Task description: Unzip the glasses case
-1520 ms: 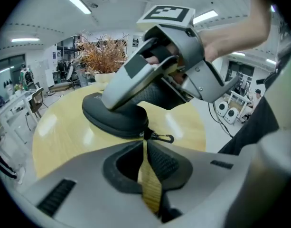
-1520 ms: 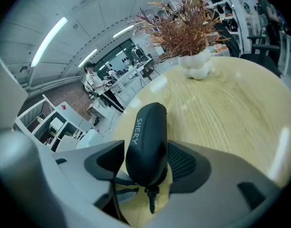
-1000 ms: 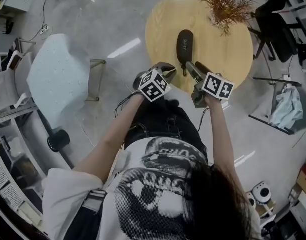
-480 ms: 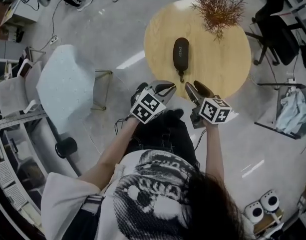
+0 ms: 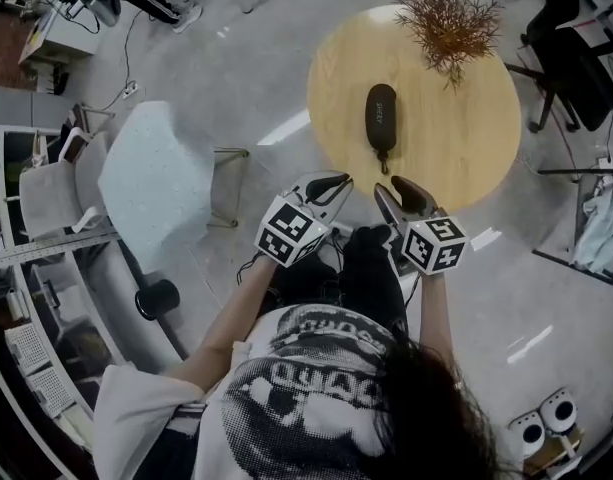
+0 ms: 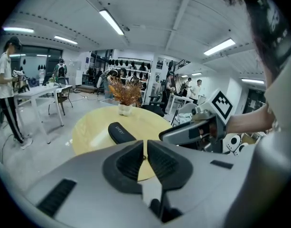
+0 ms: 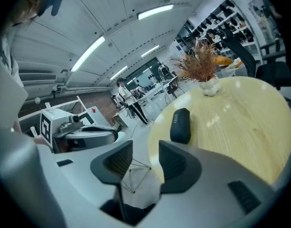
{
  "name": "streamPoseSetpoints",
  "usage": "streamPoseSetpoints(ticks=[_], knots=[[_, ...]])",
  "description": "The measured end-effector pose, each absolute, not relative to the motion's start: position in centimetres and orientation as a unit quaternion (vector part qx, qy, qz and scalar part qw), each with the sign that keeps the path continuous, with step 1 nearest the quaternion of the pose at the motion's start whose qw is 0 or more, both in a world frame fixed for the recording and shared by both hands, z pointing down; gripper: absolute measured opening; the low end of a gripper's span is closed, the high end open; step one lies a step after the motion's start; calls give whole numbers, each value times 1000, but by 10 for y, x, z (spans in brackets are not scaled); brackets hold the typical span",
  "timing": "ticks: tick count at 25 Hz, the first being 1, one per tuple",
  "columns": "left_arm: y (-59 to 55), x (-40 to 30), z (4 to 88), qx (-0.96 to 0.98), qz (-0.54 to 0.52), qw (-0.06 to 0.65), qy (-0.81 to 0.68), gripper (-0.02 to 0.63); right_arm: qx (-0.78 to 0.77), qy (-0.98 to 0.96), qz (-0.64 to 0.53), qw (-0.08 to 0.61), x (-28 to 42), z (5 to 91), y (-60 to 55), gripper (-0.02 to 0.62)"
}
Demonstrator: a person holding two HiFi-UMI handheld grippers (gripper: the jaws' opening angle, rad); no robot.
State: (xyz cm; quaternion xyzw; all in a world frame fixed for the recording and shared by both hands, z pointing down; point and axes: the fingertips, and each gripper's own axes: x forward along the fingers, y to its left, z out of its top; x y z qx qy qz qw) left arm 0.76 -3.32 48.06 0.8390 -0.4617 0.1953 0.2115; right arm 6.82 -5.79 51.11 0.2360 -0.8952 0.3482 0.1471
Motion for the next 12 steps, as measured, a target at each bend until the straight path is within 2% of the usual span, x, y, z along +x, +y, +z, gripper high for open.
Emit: streamPoseSetpoints(ticks=[12], knots=[[14, -52, 465, 847, 173, 199, -462, 17, 243, -919, 271, 151, 4, 476, -13, 169]])
